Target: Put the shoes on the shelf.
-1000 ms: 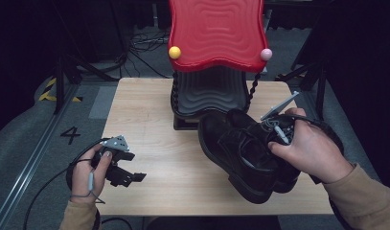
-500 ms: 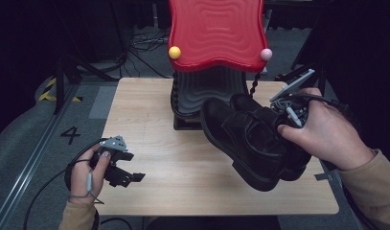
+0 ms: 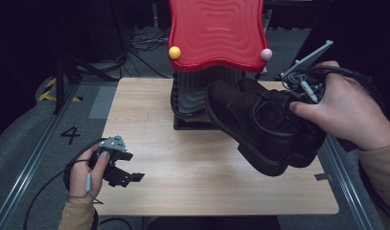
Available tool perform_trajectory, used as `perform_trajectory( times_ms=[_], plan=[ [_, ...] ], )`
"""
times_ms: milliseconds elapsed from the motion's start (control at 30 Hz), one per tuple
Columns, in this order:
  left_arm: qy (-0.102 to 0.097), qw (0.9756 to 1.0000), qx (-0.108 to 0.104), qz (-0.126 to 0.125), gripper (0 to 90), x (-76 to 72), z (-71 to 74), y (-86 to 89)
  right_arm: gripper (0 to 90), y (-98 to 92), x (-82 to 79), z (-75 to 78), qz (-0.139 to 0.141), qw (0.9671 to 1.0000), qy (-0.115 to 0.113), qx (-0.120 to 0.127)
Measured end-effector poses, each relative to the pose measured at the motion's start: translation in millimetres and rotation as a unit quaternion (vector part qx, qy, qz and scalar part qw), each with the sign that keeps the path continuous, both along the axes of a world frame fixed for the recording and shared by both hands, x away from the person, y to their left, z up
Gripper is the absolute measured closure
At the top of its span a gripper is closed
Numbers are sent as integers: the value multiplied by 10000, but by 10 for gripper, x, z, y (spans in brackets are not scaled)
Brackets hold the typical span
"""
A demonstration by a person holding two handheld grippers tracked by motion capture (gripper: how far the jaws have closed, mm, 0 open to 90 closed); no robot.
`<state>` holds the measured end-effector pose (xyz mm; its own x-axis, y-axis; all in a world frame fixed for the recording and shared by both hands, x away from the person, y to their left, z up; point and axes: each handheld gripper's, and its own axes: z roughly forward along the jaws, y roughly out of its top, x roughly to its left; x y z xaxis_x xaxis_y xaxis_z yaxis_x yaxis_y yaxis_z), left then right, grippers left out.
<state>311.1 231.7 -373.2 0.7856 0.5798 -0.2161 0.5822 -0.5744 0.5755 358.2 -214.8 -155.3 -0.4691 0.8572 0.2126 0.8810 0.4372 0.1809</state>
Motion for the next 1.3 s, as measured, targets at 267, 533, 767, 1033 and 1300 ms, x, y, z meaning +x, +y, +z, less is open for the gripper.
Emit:
perform_trajectory(
  times_ms=[267,533,767,1033,1300],
  plan=[
    [-29,10000,-24,8,166,-9,11,24,813,-1,4,228,-7,10000,62,-31],
    [-49,10000,-69,40,166,-18,23,54,808,46,-28,502,55,9999,80,81],
    [-53,9999,-83,57,166,-16,26,86,805,155,28,670,49,9999,131,100],
    [-86,9999,-118,73,166,-18,32,124,806,225,3,948,25,9999,-30,117],
    [-93,9998,-161,119,166,-28,36,151,807,323,142,1164,-149,9992,-370,61]
  ],
)
